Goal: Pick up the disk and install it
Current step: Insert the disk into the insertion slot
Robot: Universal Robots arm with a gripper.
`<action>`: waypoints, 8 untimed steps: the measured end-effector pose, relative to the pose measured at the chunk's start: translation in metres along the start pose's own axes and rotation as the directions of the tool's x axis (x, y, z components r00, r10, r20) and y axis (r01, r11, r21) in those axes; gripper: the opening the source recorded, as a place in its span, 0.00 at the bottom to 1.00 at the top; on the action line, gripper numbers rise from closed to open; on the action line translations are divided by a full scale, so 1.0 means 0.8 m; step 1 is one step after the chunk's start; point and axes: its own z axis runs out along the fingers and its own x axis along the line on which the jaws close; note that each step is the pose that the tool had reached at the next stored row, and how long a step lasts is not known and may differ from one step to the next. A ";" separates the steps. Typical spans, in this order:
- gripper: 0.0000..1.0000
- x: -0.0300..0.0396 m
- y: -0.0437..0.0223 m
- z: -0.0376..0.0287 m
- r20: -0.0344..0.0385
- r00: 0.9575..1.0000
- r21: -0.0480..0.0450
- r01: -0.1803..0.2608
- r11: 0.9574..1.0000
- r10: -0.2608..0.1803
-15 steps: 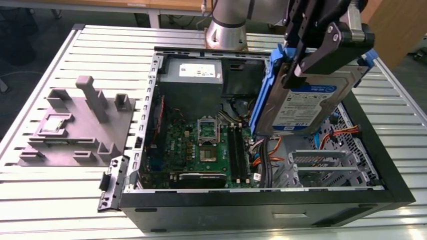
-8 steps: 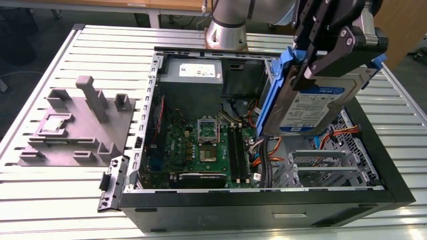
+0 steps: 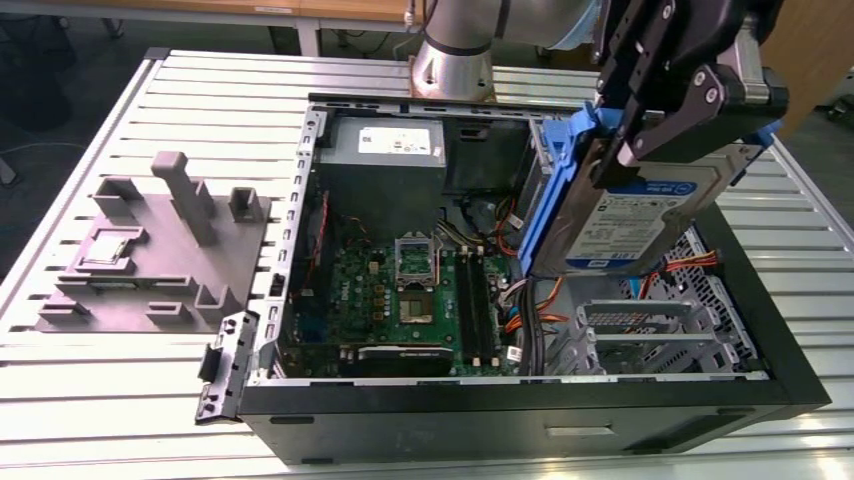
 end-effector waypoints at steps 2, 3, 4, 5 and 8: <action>0.36 0.0035 -0.0010 0.0006 0.000 1.000 0.000 0.000 1.000 0.000; 0.36 0.0051 -0.0014 0.0006 0.000 1.000 0.000 -0.001 1.000 0.001; 0.36 0.0065 -0.0019 0.0008 0.000 1.000 0.000 -0.001 1.000 0.001; 0.36 0.0076 -0.0028 0.0009 0.000 1.000 0.000 -0.002 1.000 0.002; 0.36 0.0091 -0.0089 0.0012 -0.001 1.000 0.000 -0.003 1.000 0.003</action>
